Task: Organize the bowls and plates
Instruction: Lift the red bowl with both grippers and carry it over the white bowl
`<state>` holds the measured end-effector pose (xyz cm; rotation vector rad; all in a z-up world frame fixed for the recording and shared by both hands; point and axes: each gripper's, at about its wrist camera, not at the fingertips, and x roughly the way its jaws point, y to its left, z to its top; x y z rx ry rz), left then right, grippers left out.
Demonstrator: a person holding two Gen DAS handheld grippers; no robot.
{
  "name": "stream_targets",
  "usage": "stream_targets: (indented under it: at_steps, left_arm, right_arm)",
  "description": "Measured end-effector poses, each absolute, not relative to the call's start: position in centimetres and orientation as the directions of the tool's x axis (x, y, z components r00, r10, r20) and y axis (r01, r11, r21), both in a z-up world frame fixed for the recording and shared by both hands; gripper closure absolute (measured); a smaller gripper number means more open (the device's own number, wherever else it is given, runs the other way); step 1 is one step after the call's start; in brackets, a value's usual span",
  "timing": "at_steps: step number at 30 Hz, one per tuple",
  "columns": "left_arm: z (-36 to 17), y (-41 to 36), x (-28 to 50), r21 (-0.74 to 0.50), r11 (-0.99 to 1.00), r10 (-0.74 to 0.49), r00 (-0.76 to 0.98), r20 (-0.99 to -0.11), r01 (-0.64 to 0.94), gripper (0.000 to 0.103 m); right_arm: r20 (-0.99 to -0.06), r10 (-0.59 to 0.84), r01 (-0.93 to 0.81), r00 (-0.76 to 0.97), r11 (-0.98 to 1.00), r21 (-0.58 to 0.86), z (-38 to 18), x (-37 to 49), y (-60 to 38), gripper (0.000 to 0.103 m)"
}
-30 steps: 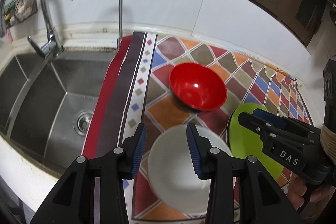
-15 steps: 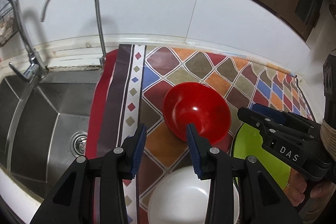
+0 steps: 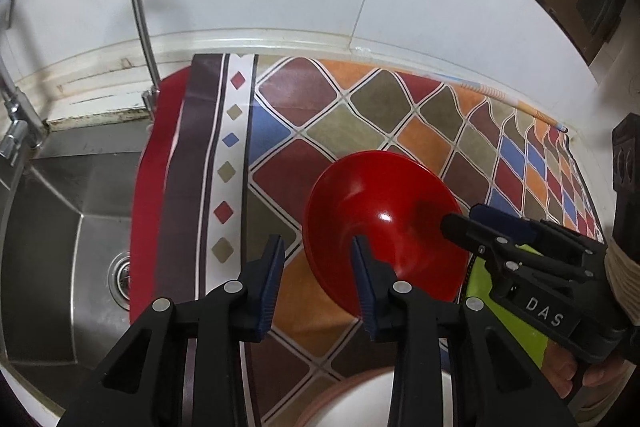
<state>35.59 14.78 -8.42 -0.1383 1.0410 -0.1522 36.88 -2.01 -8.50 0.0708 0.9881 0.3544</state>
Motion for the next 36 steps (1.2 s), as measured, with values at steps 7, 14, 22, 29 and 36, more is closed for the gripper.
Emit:
stream_targets:
  at_steps: [7, 14, 22, 29, 36]
  left_arm:
    - [-10.0, 14.5, 37.3, -0.202, 0.976, -0.215, 0.451, -0.866, 0.078, 0.075]
    - [-11.1, 14.3, 38.5, -0.212, 0.973, -0.232, 0.425, -0.875, 0.095, 0.082]
    - [-11.6, 14.4, 39.3, -0.191, 0.977, -0.212, 0.421, -0.882, 0.092, 0.09]
    - [-11.2, 14.4, 39.1, -0.195, 0.978, -0.21, 0.428, -0.879, 0.079, 0.09]
    - [-8.6, 14.4, 37.2, -0.186, 0.979, -0.201, 0.485, -0.851, 0.078, 0.09]
  right_arm:
    - [-0.828, 0.319, -0.237, 0.461, 0.943, 0.232, -10.0, 38.0, -1.8, 0.064]
    - [-0.842, 0.321, -0.22, 0.433, 0.944, 0.247, -10.9, 38.7, -1.7, 0.071]
    - [-0.848, 0.338, -0.223, 0.407, 0.938, 0.267, -11.5, 39.1, -1.2, 0.085]
    - [-0.852, 0.334, -0.205, 0.402, 0.94, 0.271, -11.5, 39.1, -1.2, 0.088]
    - [-0.841, 0.35, -0.211, 0.412, 0.935, 0.286, -10.0, 38.3, -1.6, 0.088]
